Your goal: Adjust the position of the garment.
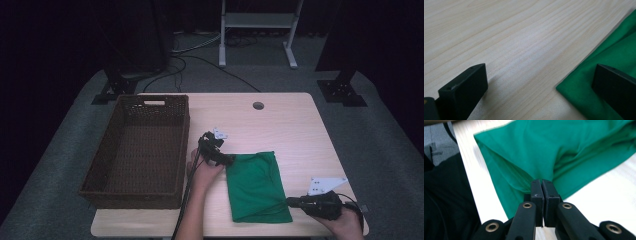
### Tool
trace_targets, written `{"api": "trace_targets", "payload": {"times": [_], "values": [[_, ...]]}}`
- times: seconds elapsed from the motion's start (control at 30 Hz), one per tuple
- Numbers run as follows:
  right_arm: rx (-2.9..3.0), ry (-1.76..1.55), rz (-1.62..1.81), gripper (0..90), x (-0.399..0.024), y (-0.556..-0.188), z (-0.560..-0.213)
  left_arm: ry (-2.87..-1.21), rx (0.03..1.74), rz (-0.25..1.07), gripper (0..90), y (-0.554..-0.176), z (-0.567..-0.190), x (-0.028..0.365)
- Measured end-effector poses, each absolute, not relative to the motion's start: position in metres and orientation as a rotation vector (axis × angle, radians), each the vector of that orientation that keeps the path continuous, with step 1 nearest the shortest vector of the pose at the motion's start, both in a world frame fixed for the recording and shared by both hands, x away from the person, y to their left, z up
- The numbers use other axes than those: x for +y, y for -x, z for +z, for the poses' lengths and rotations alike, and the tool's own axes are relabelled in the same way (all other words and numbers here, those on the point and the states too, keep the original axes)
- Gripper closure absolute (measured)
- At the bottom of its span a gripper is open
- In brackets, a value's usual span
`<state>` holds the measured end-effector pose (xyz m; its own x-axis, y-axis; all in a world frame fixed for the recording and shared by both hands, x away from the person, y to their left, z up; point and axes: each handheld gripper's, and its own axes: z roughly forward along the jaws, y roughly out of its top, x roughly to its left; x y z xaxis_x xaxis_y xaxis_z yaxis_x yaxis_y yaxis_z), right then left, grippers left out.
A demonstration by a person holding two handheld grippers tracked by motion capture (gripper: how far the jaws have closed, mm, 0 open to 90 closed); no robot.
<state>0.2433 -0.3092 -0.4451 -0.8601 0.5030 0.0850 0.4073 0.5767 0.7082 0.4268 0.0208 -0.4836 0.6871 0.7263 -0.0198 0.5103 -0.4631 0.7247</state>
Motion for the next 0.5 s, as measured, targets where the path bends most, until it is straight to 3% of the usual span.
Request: {"api": "trace_targets", "payload": {"times": [0.3,0.5], "values": [[2.772,-0.779,1.089,87.6,-0.304,-0.238,-0.465,-2.166,0.943,0.380,0.0,-0.427,-0.484,0.021],[2.703,-0.820,1.171,55.3,-0.308,-0.244,-0.458,-2.167,0.943,0.380,0.0,-0.427,-0.484,0.021]]}}
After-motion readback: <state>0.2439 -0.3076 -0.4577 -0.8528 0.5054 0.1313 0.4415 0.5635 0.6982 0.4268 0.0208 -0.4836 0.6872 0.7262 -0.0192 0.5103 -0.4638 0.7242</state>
